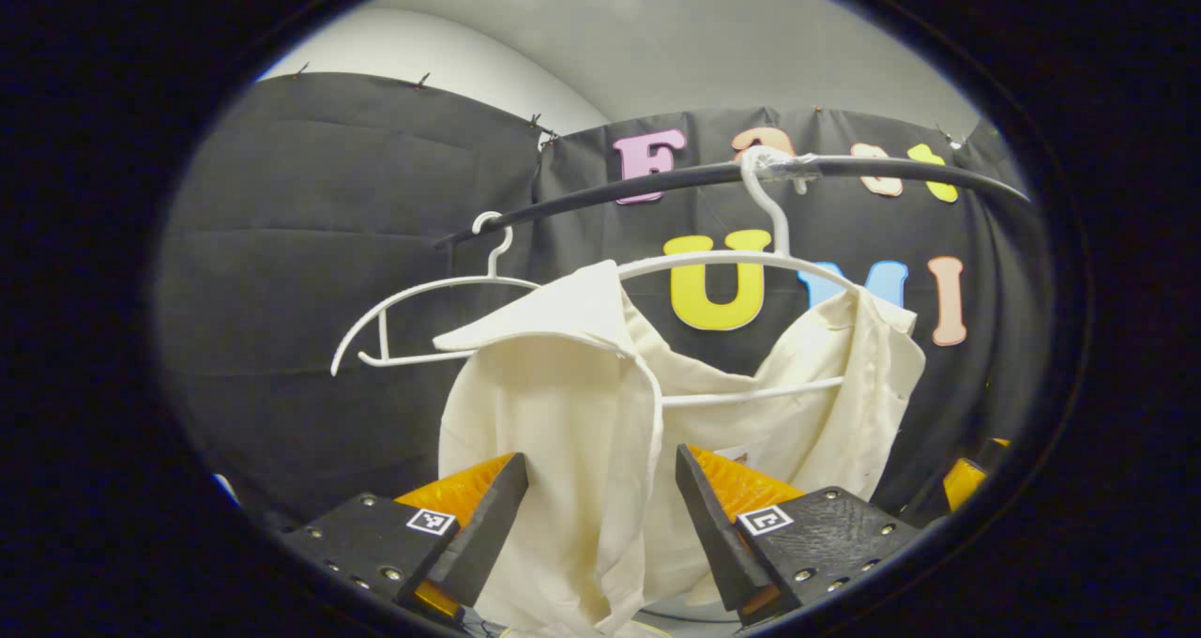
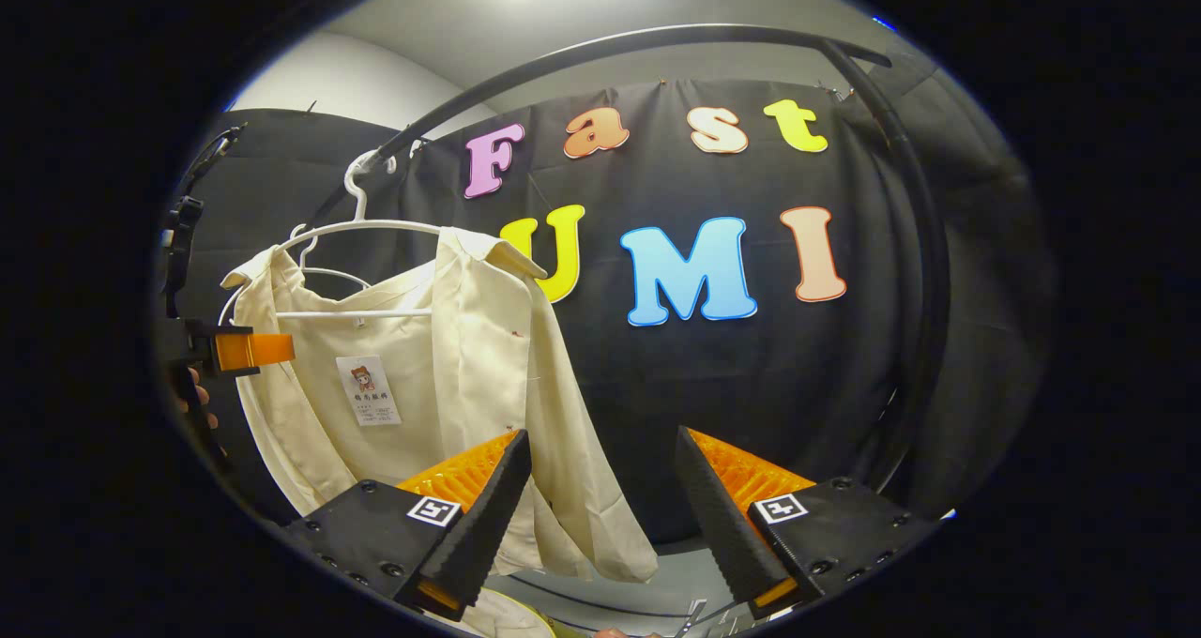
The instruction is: Grasp the clothes on the hanger with both hands and then place them into the laundry hamper below.
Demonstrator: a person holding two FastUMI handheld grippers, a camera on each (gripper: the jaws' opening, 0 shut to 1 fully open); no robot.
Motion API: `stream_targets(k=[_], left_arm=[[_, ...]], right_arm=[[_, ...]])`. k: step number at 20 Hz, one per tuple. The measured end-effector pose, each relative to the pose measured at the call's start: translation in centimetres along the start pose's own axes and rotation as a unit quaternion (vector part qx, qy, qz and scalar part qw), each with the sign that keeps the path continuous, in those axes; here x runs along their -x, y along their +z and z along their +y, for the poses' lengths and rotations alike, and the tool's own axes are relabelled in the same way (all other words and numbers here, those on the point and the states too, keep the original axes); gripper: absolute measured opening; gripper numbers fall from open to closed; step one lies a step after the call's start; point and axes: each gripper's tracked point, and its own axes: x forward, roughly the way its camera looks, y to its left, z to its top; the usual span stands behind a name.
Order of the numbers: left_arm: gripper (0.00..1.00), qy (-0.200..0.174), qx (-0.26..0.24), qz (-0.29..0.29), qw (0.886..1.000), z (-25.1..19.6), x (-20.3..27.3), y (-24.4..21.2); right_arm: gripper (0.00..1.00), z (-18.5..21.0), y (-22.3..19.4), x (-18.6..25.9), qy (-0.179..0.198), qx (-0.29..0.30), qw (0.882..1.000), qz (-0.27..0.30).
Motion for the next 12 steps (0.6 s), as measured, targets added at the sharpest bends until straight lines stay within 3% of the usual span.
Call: stream_targets(k=[3,5,8,9,11,12], left_arm=[[0.95,0.026,0.001,0.0,1.0,0.4,-1.3,0.2],[0.89,0.041,-0.001,-0.002,0.999,0.7,-1.9,0.2],[0.89,0.05,-0.013,-0.004,0.999,0.6,-2.7,0.4],[0.79,0.054,-0.019,-0.006,0.998,0.8,-3.1,0.3],[0.58,0.061,-0.023,-0.004,0.998,1.5,-3.3,0.3],[0.59,0.058,-0.023,-0.003,0.998,1.4,-3.1,0.2]], right_arm=[[0.98,0.0,-0.8,-1.1,0.021,0.0,1.0,0.012],[0.98,0.4,-1.3,-1.6,0.04,0.004,0.999,0.017],[0.98,2.0,-2.5,-1.8,0.084,0.011,0.996,0.03],[0.93,2.4,-2.6,-1.9,0.093,0.014,0.995,0.03],[0.93,3.3,-2.6,-2.1,0.111,0.014,0.993,0.03],[0.98,3.7,-2.6,-2.2,0.118,0.012,0.993,0.03]])
